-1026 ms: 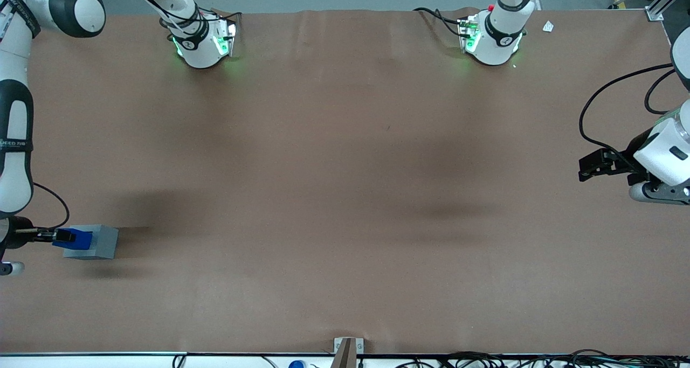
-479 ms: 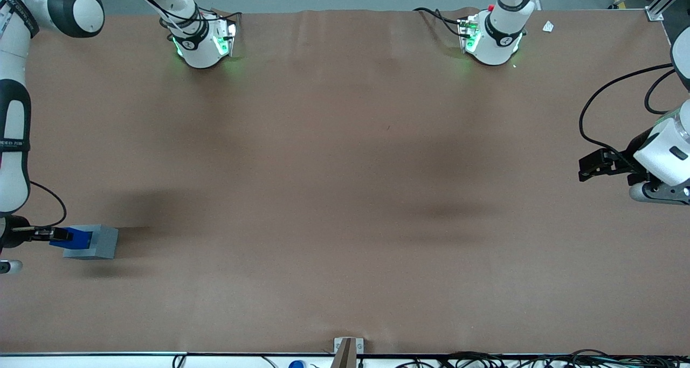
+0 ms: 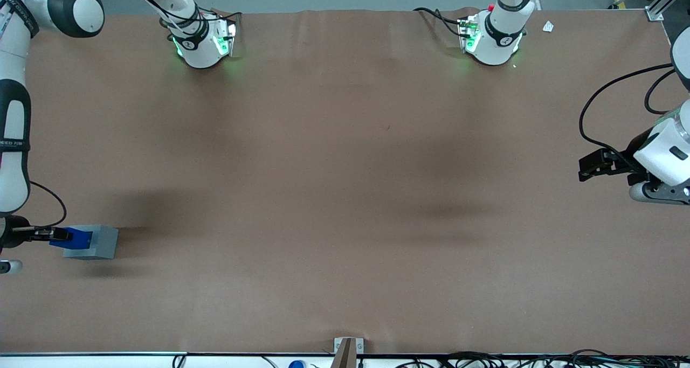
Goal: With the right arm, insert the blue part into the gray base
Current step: 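Lower the blue block into the gray base's opening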
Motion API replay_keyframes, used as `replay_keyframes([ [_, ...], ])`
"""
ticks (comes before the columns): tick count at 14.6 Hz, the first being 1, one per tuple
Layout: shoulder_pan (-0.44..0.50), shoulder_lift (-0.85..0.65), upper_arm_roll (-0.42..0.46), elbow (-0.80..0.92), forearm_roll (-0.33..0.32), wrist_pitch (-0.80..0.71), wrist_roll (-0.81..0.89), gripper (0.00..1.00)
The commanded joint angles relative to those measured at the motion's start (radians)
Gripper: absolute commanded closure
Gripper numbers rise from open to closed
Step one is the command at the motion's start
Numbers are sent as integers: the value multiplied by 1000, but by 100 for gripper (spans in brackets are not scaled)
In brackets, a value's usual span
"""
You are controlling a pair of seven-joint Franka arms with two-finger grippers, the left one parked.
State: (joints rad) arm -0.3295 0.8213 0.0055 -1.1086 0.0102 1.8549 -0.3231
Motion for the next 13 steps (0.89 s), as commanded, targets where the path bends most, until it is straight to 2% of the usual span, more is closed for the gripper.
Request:
replay_keyframes([
  [1,-11,18,13,30,1,-11,-1,100],
  [13,-6,29,13,49,-1,-40,6,100],
])
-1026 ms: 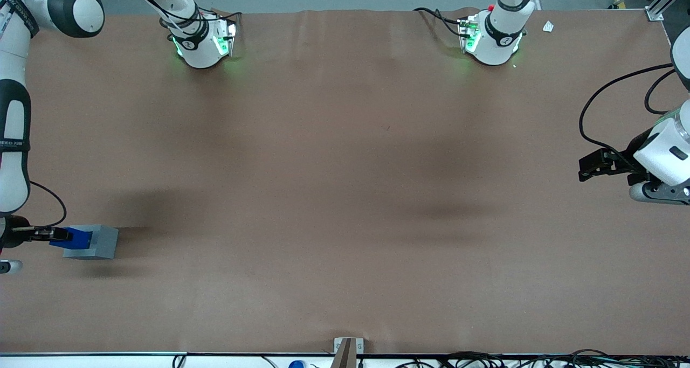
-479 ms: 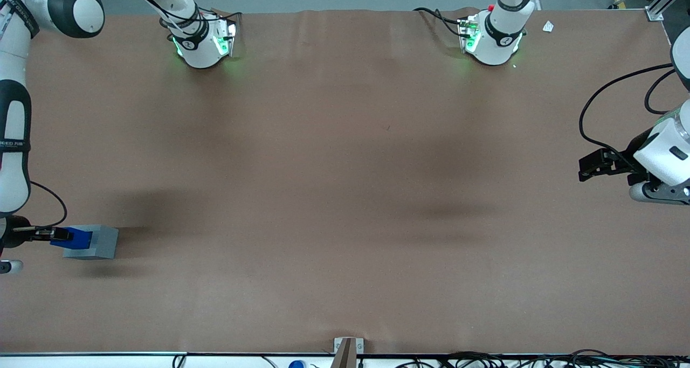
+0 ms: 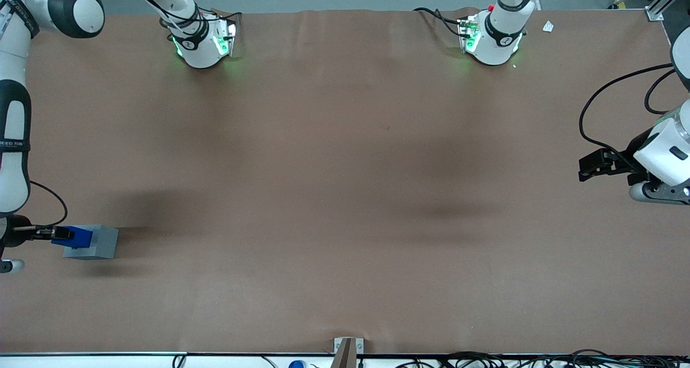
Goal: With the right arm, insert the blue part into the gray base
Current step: 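Lower the blue block into the gray base's opening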
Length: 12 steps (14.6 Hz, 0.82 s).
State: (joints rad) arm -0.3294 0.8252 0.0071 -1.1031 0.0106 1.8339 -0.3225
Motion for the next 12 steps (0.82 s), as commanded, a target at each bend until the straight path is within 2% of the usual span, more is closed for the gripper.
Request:
replay_keyframes([
  [1,-5,28,10,46,-1,-19,5,100],
  [12,-5,49,8,48,-3,-30,6,100],
])
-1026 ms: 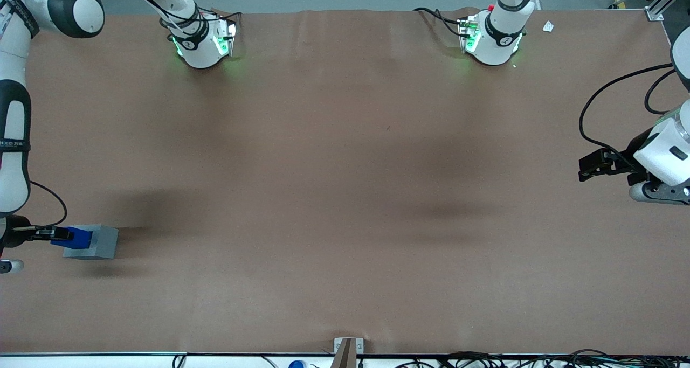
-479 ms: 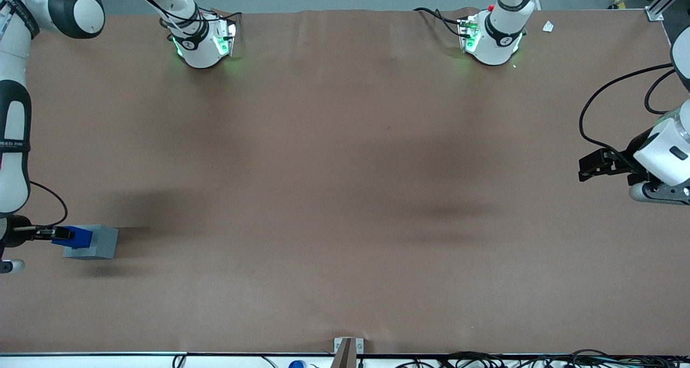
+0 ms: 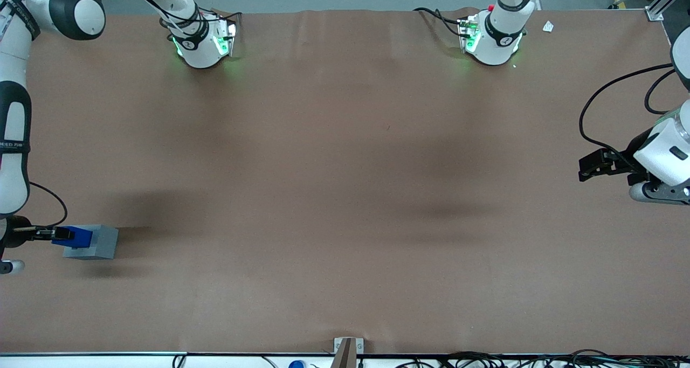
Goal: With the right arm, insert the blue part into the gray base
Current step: 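Lower the blue block into the gray base's opening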
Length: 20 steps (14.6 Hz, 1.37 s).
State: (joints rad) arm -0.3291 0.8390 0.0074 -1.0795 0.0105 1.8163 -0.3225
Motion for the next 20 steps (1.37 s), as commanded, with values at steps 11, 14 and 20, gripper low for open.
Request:
replay_keyframes([
  [11,-10,55,8,24,-3,-11,8,100],
  [14,-10,65,8,26,-4,-9,8,100],
  [20,-10,77,6,29,-4,-5,8,100],
])
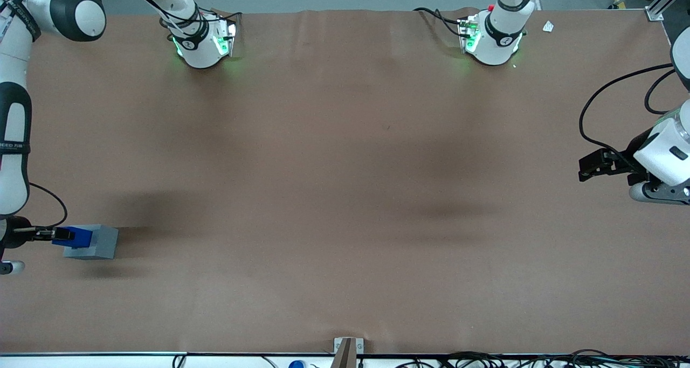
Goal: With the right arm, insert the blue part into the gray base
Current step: 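Lower the blue block into the gray base's opening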
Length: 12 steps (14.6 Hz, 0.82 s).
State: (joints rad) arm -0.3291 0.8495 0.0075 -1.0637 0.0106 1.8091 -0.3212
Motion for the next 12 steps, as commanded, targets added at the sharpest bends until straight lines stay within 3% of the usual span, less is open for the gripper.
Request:
replay_keyframes([
  [1,-10,72,6,16,-4,3,7,100],
  [12,-5,85,3,25,-4,3,11,100],
])
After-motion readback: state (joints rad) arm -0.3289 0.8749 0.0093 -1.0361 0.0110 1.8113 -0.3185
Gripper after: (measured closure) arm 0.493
